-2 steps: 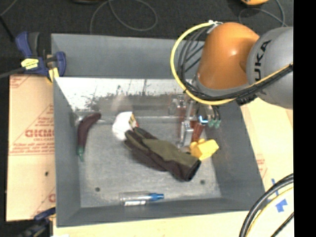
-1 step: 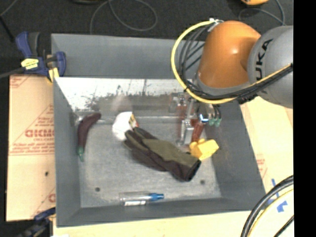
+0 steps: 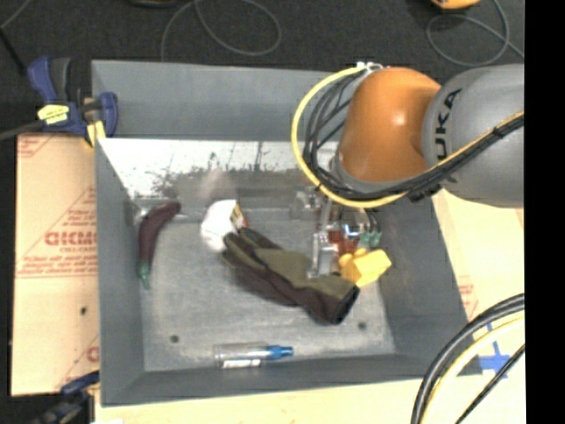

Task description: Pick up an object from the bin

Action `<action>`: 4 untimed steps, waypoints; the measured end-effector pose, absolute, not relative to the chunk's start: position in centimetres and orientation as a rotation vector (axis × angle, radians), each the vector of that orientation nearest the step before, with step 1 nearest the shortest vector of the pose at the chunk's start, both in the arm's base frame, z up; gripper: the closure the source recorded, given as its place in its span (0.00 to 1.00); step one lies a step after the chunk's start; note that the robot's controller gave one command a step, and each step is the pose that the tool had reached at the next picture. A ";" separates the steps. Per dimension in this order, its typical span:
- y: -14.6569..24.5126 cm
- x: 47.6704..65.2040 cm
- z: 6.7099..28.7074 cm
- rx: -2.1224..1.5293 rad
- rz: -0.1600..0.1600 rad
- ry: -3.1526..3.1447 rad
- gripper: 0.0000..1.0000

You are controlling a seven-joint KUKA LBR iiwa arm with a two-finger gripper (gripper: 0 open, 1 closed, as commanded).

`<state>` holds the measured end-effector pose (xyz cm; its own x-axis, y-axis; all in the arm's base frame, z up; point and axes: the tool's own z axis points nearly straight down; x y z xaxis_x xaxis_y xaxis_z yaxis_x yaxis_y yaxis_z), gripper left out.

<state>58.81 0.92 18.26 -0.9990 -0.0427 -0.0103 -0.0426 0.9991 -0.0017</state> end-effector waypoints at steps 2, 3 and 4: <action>2.6 58.8 10.2 0.045 -0.002 3.132 0.00; 1.7 58.5 8.1 -0.079 -0.001 3.132 1.00; 1.7 58.5 8.1 -0.078 -0.001 3.132 1.00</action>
Offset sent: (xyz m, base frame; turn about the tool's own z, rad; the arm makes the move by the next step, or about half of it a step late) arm -0.0004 0.0180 -0.0787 0.0718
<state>58.46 1.73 8.08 -0.9987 -0.0500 -0.0085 -0.0500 0.9987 -0.0010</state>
